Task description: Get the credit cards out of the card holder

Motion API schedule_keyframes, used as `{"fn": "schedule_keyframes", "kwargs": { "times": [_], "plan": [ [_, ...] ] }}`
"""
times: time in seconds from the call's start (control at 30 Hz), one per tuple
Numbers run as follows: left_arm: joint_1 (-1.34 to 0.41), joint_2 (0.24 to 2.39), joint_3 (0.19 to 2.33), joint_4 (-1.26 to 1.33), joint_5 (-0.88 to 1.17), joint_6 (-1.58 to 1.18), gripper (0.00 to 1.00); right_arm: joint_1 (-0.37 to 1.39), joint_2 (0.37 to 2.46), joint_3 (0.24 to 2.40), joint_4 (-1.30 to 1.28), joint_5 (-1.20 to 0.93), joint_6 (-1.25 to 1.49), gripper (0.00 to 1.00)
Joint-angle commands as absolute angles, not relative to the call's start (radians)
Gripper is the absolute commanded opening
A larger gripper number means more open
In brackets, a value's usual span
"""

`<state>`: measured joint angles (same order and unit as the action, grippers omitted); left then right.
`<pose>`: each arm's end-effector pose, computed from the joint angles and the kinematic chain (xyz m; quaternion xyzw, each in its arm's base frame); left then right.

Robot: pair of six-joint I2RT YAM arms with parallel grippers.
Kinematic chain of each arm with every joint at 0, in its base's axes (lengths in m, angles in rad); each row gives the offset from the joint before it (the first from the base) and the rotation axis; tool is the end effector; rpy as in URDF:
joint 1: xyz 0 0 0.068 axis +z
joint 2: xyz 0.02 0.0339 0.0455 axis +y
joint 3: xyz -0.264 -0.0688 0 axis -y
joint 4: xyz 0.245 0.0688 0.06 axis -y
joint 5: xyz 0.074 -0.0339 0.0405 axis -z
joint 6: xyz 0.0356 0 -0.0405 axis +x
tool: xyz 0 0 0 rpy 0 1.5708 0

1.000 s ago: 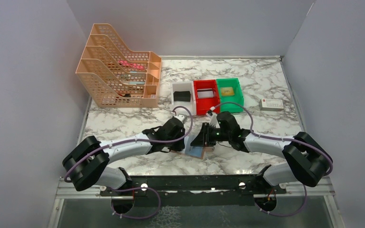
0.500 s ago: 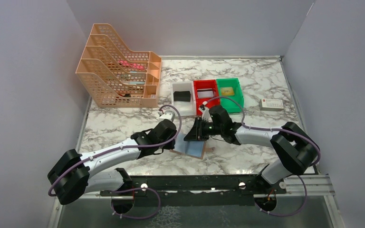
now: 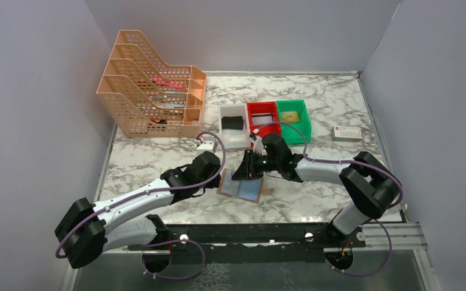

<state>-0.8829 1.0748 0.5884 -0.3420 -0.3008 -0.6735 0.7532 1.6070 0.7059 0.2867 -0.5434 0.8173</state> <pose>0.1428 -0.1571 0.2046 0.0422 0.9220 -0.1523 0.3534 0.2165 0.2282 0.1623 -0.0960 0.8588 0.4819 0.1451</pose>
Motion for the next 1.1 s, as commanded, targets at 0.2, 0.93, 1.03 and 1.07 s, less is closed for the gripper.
{"fn": "schedule_keyframes", "kwargs": {
  "times": [0.2,0.93,1.03,1.07],
  "plan": [
    [-0.876,1.131,0.584,-0.222,-0.157,-0.608,0.47,0.759,1.533,0.596,0.248,-0.416,0.846,0.26],
    [-0.879,1.372,0.648,-0.218,0.025,-0.529,0.37,0.76,1.721,0.575,0.381,-0.392,0.934,0.29],
    [-0.879,1.349,0.624,-0.209,0.041,-0.545,0.34,0.759,1.728,0.577,0.397,-0.367,0.978,0.3],
    [-0.882,1.34,0.612,-0.199,0.047,-0.552,0.32,0.759,1.733,0.577,0.408,-0.367,0.989,0.3]
  ]
}}
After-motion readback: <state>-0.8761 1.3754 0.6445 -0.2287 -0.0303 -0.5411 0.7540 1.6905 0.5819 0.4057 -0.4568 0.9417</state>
